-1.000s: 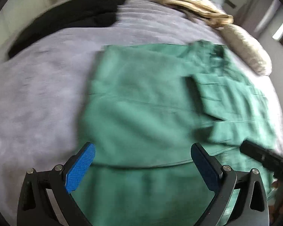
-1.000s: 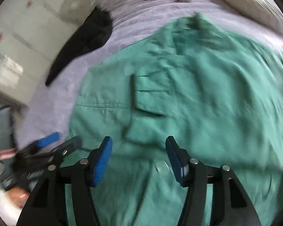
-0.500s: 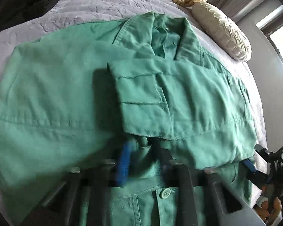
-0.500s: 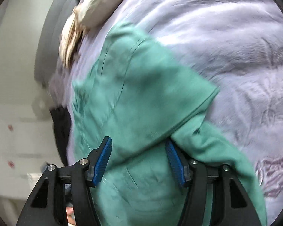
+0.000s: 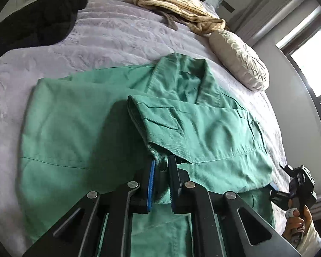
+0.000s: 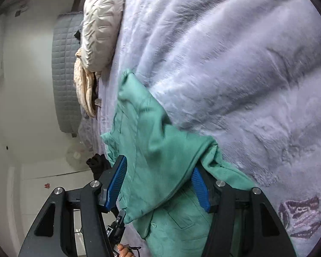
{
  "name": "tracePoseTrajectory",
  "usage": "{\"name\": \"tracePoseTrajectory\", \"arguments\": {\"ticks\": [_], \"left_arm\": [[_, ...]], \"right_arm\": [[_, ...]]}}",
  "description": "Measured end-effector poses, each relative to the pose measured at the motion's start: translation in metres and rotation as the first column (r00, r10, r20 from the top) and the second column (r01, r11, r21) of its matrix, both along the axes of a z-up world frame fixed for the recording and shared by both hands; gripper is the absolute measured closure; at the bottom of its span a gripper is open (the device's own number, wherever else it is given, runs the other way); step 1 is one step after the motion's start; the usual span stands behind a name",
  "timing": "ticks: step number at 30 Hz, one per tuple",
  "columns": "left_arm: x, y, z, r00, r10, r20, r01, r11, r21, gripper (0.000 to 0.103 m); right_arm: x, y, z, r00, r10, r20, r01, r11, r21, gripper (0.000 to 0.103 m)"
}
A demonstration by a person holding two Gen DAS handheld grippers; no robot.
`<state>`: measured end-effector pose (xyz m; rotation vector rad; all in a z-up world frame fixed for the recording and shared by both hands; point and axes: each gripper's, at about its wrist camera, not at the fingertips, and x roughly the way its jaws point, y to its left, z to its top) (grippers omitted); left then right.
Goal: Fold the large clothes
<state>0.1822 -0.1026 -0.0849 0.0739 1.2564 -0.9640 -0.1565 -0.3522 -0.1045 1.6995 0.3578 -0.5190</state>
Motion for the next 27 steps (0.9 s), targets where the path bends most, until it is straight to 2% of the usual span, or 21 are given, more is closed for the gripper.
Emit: {"name": "tracePoseTrajectory", "arguments": {"ticks": [3, 5, 6, 8, 10, 13, 16, 17, 19, 20, 21, 23, 24, 25, 27], "left_arm": [[0.002, 0.001, -0.017, 1.0, -0.005, -0.021, 0.006, 0.998, 0.068, 0.09], [-0.002, 0.002, -0.017, 1.0, -0.009, -0.012, 0.01, 0.997, 0.077, 0.09], [-0.003, 0.003, -0.014, 1.0, -0.009, -0.009, 0.01, 0.998, 0.066, 0.09], [-0.008, 0.004, -0.01, 1.0, -0.016, -0.003, 0.016, 0.999, 0.051, 0.09], [-0.013, 0.001, -0.015, 0.999, -0.031, 0.007, 0.03, 0.997, 0.071, 0.09], [-0.016, -0.003, -0.039, 0.999, -0.035, 0.017, 0.033, 0.989, 0.142, 0.089], [-0.012, 0.004, -0.041, 1.0, 0.013, -0.003, -0.012, 0.992, 0.124, 0.089], [-0.01, 0.007, -0.039, 0.999, 0.033, 0.009, -0.034, 0.989, 0.142, 0.089], [-0.004, 0.016, -0.032, 0.996, 0.065, 0.068, -0.078, 0.977, 0.198, 0.089], [-0.002, 0.021, -0.028, 0.995, 0.072, 0.076, -0.086, 0.975, 0.204, 0.089], [0.0, 0.027, -0.025, 0.994, 0.075, 0.074, -0.089, 0.977, 0.196, 0.089], [0.003, 0.036, -0.017, 0.994, 0.085, 0.074, -0.097, 0.979, 0.178, 0.089], [0.004, 0.036, -0.013, 0.993, 0.082, 0.08, -0.095, 0.98, 0.176, 0.089], [0.003, 0.035, -0.009, 0.993, 0.076, 0.086, -0.09, 0.98, 0.175, 0.089], [0.002, 0.029, -0.006, 0.992, 0.067, 0.105, -0.084, 0.982, 0.168, 0.089]], "right_arm": [[-0.005, -0.001, -0.006, 1.0, 0.001, -0.03, -0.001, 1.0, 0.013, 0.041], [-0.006, -0.001, -0.002, 0.996, 0.029, -0.08, -0.029, 1.0, -0.005, 0.091], [-0.006, -0.002, 0.008, 0.993, 0.045, -0.11, -0.051, 0.998, -0.049, 0.1], [-0.004, -0.003, 0.03, 0.982, 0.078, -0.169, -0.107, 0.98, -0.167, 0.1], [-0.002, -0.002, 0.036, 0.968, 0.11, -0.226, -0.159, 0.964, -0.213, 0.101], [0.004, 0.003, 0.01, 0.926, 0.153, -0.345, -0.227, 0.956, -0.184, 0.101], [-0.004, 0.01, -0.008, 0.932, 0.145, -0.333, -0.197, 0.972, -0.13, 0.103], [-0.007, 0.011, -0.007, 0.935, 0.142, -0.325, -0.19, 0.975, -0.12, 0.103], [-0.013, 0.012, -0.003, 0.931, 0.178, -0.318, -0.209, 0.975, -0.068, 0.094], [-0.014, 0.014, 0.005, 0.922, 0.216, -0.321, -0.246, 0.968, -0.055, 0.091], [-0.015, 0.017, 0.016, 0.919, 0.246, -0.309, -0.281, 0.957, -0.075, 0.081], [-0.01, 0.016, 0.048, 0.913, 0.292, -0.286, -0.352, 0.918, -0.185, 0.054], [-0.006, 0.014, 0.059, 0.91, 0.293, -0.293, -0.366, 0.901, -0.233, 0.028], [0.004, 0.004, 0.073, 0.908, 0.292, -0.302, -0.383, 0.871, -0.309, 0.024], [0.026, -0.018, 0.077, 0.887, 0.286, -0.362, -0.415, 0.837, -0.355, 0.027]]}}
